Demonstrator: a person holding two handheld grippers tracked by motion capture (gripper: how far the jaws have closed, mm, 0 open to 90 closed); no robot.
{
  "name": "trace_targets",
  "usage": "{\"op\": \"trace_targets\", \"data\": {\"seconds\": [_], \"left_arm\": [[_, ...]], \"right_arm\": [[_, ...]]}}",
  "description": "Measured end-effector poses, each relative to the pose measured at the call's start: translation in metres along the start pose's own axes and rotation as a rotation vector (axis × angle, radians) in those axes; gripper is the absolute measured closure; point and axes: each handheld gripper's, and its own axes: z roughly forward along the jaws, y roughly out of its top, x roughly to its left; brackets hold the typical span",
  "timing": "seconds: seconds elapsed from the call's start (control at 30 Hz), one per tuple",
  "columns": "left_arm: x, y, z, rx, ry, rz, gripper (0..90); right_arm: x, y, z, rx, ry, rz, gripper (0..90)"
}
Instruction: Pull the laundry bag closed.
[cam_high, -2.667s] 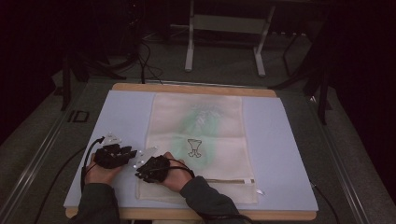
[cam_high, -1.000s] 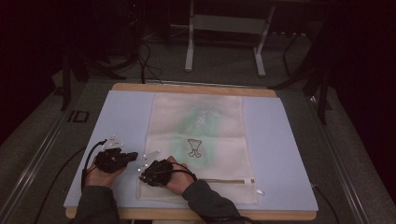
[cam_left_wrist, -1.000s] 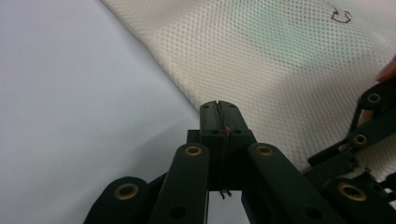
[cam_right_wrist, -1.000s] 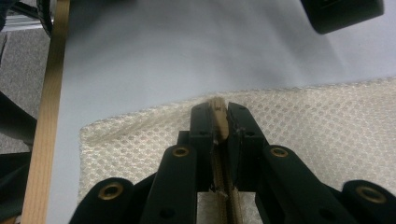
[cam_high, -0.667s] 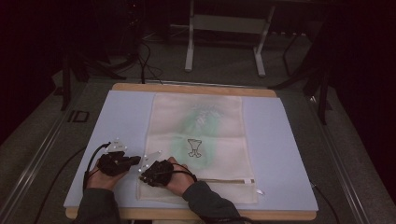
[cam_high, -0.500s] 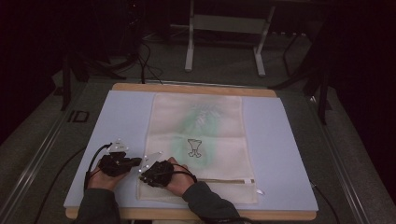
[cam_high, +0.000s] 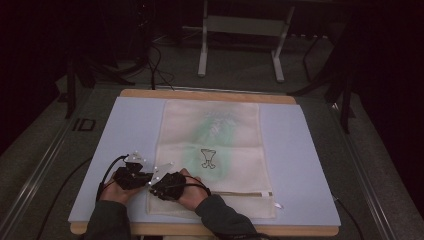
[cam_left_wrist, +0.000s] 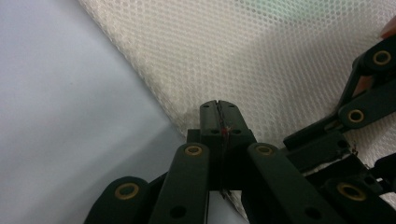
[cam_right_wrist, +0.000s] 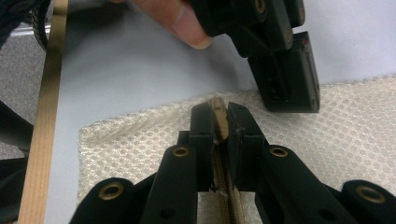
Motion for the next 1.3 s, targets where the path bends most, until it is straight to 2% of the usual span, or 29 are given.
{"op": "trace_targets", "data": {"seconds": [0.33,0.43,0.53,1.07,1.3], "left_arm": [[-0.003,-0.001,-0.002,0.025,0.013,-0.013,89.9],[-0.003,-0.001,-0.002,0.032,0.016,-0.025,90.0],[-0.004,0.0,-0.002,0.041,0.018,-0.02,90.0],[-0.002,0.0,-0.002,0.046,0.011,-0.019,90.0],[-0.001,0.0,-0.002,0.045,0.002,-0.015,90.0]], "right_arm": [[0.003,0.0,0.0,0.003,-0.02,-0.013,82.1],[0.003,-0.001,-0.001,-0.004,-0.02,-0.006,82.2],[0.001,-0.004,-0.002,-0.015,-0.007,0.01,82.3],[-0.006,-0.006,-0.01,0.034,0.021,0.004,82.4],[-0.002,-0.003,-0.012,0.06,0.005,-0.01,82.3]]}}
